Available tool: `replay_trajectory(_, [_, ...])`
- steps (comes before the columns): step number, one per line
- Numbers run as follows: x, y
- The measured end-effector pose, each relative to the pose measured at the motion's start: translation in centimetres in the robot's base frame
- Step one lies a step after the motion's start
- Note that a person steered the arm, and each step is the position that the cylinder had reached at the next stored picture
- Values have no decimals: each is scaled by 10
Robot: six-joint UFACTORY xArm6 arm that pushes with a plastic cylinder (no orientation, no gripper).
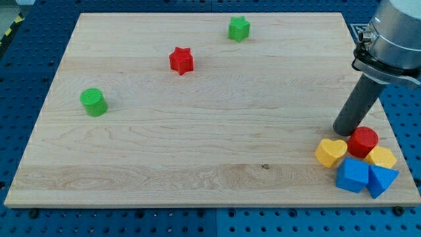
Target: Push the red star towards group of the blocks
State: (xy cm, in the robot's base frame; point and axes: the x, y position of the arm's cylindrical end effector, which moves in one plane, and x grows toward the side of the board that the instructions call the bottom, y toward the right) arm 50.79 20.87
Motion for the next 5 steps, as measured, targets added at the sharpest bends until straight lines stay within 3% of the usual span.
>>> replay_trajectory(3, [-43,-171])
replay_trajectory(5, [-108,-264])
